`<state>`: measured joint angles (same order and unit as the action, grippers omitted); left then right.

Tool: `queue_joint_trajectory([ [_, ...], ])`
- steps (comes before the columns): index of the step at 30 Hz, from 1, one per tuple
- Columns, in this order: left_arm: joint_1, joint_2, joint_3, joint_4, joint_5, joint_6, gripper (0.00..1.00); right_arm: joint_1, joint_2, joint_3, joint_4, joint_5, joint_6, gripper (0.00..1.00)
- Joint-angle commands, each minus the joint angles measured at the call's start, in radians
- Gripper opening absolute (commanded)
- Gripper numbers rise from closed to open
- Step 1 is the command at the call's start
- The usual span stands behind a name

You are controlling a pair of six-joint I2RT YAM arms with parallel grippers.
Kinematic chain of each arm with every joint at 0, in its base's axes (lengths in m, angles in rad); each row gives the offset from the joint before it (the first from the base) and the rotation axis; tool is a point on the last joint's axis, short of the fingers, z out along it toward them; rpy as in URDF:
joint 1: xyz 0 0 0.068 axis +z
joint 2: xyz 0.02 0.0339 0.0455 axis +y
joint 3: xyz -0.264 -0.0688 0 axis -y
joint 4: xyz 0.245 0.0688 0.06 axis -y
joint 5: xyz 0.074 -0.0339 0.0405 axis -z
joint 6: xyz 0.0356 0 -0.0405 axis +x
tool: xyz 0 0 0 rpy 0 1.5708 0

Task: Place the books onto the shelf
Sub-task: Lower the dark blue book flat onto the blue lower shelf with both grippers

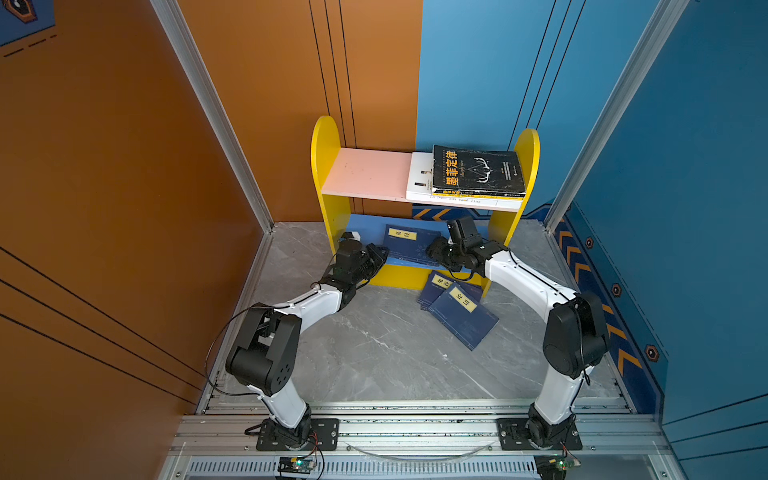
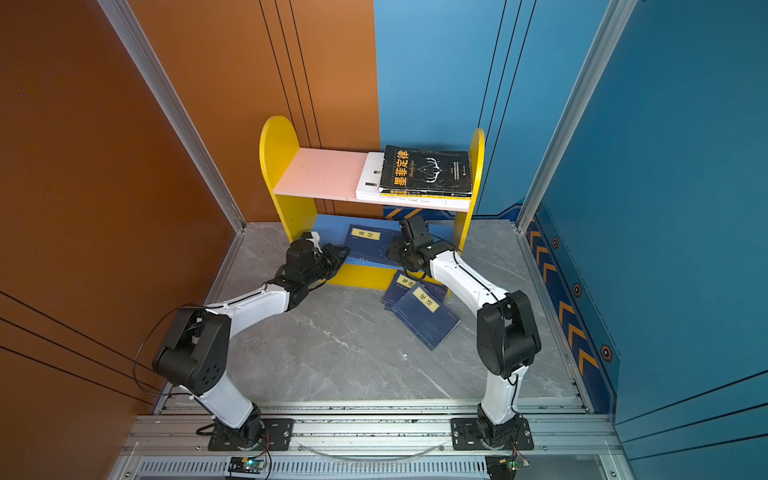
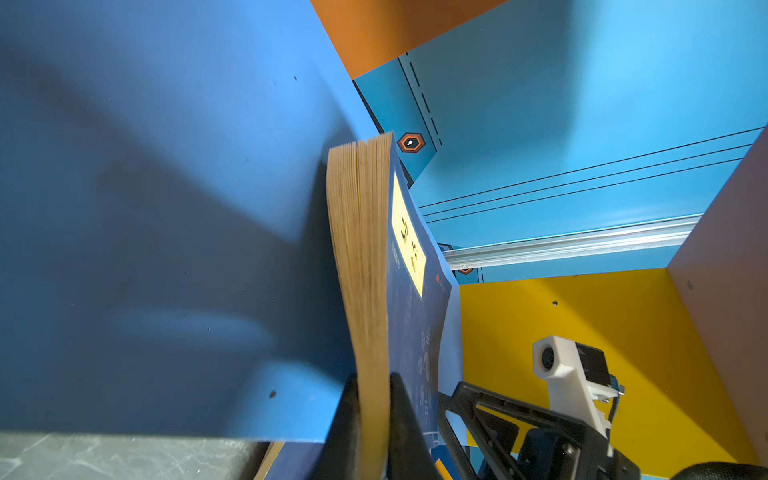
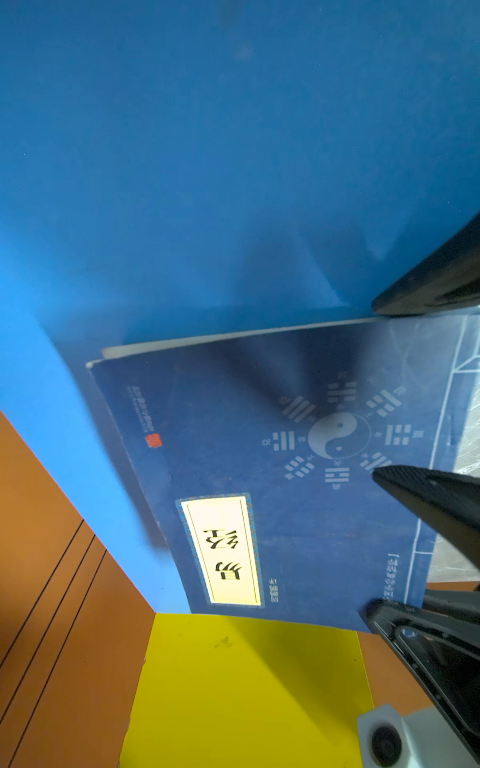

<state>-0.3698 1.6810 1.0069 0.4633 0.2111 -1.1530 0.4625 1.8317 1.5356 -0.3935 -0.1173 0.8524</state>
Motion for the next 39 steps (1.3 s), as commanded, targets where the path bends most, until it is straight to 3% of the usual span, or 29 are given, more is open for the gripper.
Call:
queue_joint_trajectory([
  [1,-0.019,-0.01,0.002,-0.018,-0.016,0.023,0.09,0.019,0.035,0.023,-0.063,0.034,-0.024,0.59],
  [8,-0.018,-0.048,0.062,-0.189,-0.072,0.096,0.53,0.018,0.018,0.005,-0.091,0.074,-0.029,0.58],
  [12,-0.013,-0.085,0.1,-0.35,-0.137,0.172,0.67,0.018,0.012,-0.002,-0.085,0.073,-0.025,0.58],
  [16,-0.003,-0.092,0.147,-0.463,-0.16,0.24,0.71,0.018,0.01,-0.002,-0.085,0.073,-0.025,0.58],
  [21,0.0,-0.049,0.22,-0.525,-0.103,0.31,0.71,0.018,0.007,-0.003,-0.09,0.074,-0.025,0.58],
  [39,-0.027,0.111,0.398,-0.61,-0.03,0.336,0.68,0.021,0.016,0.009,-0.074,0.052,-0.018,0.59],
])
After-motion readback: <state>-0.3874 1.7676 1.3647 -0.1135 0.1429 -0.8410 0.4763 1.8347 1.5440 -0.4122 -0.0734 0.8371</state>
